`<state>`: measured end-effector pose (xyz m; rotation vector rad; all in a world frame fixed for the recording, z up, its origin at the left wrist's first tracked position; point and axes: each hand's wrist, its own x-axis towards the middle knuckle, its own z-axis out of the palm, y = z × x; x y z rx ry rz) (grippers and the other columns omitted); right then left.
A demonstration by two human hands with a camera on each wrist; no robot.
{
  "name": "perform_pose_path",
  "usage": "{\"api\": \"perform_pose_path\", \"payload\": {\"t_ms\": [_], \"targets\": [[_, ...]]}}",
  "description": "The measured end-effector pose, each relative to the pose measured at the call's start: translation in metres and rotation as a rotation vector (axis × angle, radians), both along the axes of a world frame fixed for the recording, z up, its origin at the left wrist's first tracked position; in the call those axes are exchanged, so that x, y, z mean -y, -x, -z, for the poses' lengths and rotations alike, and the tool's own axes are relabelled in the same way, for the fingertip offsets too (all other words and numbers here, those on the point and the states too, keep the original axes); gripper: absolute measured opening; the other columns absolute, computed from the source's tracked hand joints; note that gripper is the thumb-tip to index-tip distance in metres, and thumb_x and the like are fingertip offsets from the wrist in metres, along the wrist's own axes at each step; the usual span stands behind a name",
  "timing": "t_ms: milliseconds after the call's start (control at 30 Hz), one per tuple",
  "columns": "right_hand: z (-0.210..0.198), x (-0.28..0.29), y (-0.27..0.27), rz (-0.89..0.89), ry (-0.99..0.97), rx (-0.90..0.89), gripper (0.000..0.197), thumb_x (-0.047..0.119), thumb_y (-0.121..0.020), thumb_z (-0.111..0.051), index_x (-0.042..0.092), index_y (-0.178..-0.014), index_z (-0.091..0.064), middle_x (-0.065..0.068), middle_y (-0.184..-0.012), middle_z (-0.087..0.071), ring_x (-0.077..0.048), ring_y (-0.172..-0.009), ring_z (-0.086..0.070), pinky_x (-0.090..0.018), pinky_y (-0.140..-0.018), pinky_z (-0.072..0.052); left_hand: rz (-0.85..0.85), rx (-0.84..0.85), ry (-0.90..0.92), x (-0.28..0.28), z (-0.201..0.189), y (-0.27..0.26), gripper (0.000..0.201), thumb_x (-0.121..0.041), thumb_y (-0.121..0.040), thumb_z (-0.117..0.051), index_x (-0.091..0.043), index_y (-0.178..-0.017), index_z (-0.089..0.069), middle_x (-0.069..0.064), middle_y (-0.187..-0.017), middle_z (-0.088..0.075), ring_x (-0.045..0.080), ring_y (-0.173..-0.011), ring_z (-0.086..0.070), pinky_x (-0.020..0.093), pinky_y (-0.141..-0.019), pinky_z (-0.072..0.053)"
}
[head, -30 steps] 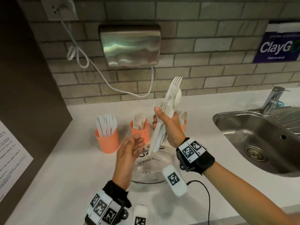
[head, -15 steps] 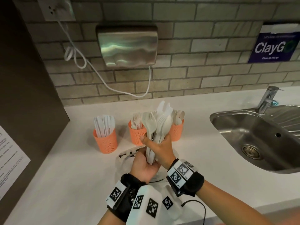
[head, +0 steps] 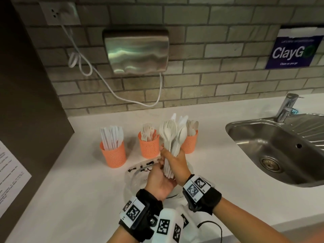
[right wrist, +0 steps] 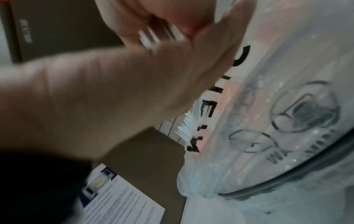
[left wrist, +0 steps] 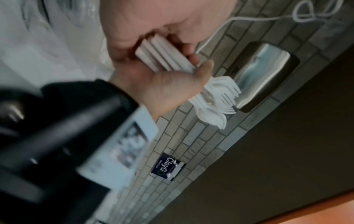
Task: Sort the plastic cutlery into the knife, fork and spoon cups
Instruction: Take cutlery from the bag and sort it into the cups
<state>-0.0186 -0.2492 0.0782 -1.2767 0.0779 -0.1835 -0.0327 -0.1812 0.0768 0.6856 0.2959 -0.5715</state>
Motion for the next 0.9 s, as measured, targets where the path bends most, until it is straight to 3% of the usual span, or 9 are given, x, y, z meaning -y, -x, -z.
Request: {"api": "perform_pose_path", "payload": {"t_ms": [133,233,367,467,533,667,767,900], "targets": [[-0.004,0.022,-0.006,-0.212,-0.143,-0.050,0.010,0.006,-0.089,-0.056,0.012,-0.081,-0.052,0.003,-0.050,-0.047,-0.008,-0.040,-0.044,-0.021,-0.044,-0.043,0.119,0.167,-0.350,-0.012,0.000,-0.001,0.024,-0.009,-0.095,-0.038,-0.009,-0.089,-0.061,0.010,-0.089,-0.063,0.019,-0.080,-0.057,0.031,-0.078,-0.047],[-0.003,0.041,-0.006,-0.387,-0.144,-0.100,0.009,0.008,-0.077,-0.057,0.009,-0.074,-0.049,0.003,-0.046,-0.044,-0.008,-0.038,-0.042,-0.020,-0.042,-0.041,0.102,0.375,-0.561,-0.024,-0.004,-0.005,0.028,-0.007,-0.096,-0.038,-0.011,-0.092,-0.066,0.003,-0.088,-0.070,0.016,-0.082,-0.062,0.026,-0.079,-0.048],[0.002,0.055,0.004,-0.606,-0.060,-0.187,0.011,0.004,-0.071,-0.054,0.009,-0.079,-0.048,0.005,-0.045,-0.044,-0.007,-0.036,-0.041,-0.018,-0.042,-0.038,-0.021,0.560,-0.582,-0.037,-0.019,-0.018,0.026,-0.013,-0.098,-0.042,-0.004,-0.113,-0.061,0.009,-0.098,-0.069,0.016,-0.083,-0.066,0.021,-0.072,-0.055],[0.008,0.055,0.009,-0.696,-0.008,-0.196,0.023,0.009,-0.062,-0.063,0.011,-0.080,-0.050,0.006,-0.046,-0.045,-0.007,-0.039,-0.044,-0.019,-0.047,-0.042,-0.034,0.681,-0.591,-0.037,-0.031,-0.024,0.024,-0.017,-0.096,-0.045,-0.007,-0.111,-0.060,0.004,-0.092,-0.068,0.008,-0.073,-0.067,0.021,-0.065,-0.057],[0.011,0.054,0.010,-0.704,0.051,-0.174,0.021,0.005,-0.064,-0.063,0.011,-0.079,-0.049,0.007,-0.047,-0.046,-0.006,-0.040,-0.045,-0.021,-0.050,-0.045,-0.020,0.718,-0.610,-0.033,-0.036,-0.023,0.021,-0.018,-0.095,-0.045,-0.008,-0.104,-0.062,0.003,-0.084,-0.068,0.005,-0.067,-0.066,0.019,-0.059,-0.055],[0.014,0.056,0.011,-0.719,0.081,-0.169,0.021,0.000,-0.062,-0.057,0.011,-0.077,-0.048,0.004,-0.054,-0.048,-0.006,-0.040,-0.044,-0.022,-0.052,-0.045,0.065,0.732,-0.671,-0.030,-0.038,-0.025,0.023,-0.021,-0.095,-0.047,-0.008,-0.097,-0.066,0.008,-0.084,-0.066,0.015,-0.073,-0.062,0.022,-0.063,-0.055],[0.017,0.060,0.013,-0.824,-0.018,-0.213,0.026,0.009,-0.059,-0.056,0.013,-0.083,-0.049,0.009,-0.050,-0.048,-0.004,-0.038,-0.040,-0.019,-0.048,-0.039,0.166,0.736,-0.726,-0.030,-0.037,-0.028,0.031,-0.021,-0.098,-0.040,-0.001,-0.097,-0.064,0.009,-0.077,-0.062,0.017,-0.070,-0.055,0.023,-0.064,-0.050],[0.023,0.062,0.012,-0.984,-0.291,-0.235,0.032,0.012,-0.064,-0.064,0.017,-0.095,-0.059,0.010,-0.049,-0.046,-0.001,-0.038,-0.041,-0.015,-0.044,-0.037,0.217,0.774,-0.817,-0.025,-0.035,-0.024,0.040,-0.019,-0.100,-0.030,-0.003,-0.082,-0.062,0.007,-0.059,-0.056,0.013,-0.051,-0.050,0.019,-0.052,-0.044]]}}
